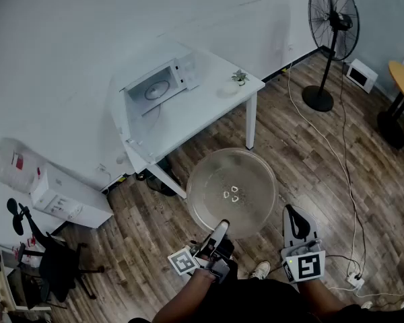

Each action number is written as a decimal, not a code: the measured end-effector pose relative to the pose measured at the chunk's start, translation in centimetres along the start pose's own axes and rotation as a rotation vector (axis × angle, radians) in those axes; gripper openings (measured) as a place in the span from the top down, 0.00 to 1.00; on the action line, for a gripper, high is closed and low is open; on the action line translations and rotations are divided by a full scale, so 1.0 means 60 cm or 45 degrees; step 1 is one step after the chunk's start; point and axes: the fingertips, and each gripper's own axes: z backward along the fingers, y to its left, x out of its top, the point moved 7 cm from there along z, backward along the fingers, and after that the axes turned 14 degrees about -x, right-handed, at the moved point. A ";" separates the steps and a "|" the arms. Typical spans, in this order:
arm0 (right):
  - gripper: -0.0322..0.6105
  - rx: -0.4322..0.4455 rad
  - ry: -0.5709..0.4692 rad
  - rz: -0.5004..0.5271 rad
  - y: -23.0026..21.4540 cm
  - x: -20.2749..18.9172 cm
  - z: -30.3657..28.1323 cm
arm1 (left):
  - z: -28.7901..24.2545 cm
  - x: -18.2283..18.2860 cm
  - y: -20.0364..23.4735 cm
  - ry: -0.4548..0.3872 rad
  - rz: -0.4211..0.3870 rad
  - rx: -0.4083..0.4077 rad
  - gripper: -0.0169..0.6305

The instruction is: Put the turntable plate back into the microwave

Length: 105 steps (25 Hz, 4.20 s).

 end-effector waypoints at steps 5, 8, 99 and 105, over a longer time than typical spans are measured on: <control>0.92 -0.003 -0.024 -0.025 0.007 0.002 -0.004 | 0.003 0.005 0.000 -0.004 0.001 0.008 0.91; 0.92 -0.020 -0.055 -0.076 0.005 0.002 -0.007 | 0.007 0.011 0.003 -0.007 -0.004 0.024 0.91; 0.92 0.808 -0.083 -0.045 0.298 -0.062 -1.088 | -0.279 0.765 0.494 -0.698 -0.289 0.254 0.91; 0.92 0.878 -0.138 -0.046 0.324 -0.051 -1.156 | -0.288 0.807 0.519 -0.747 -0.310 0.282 0.91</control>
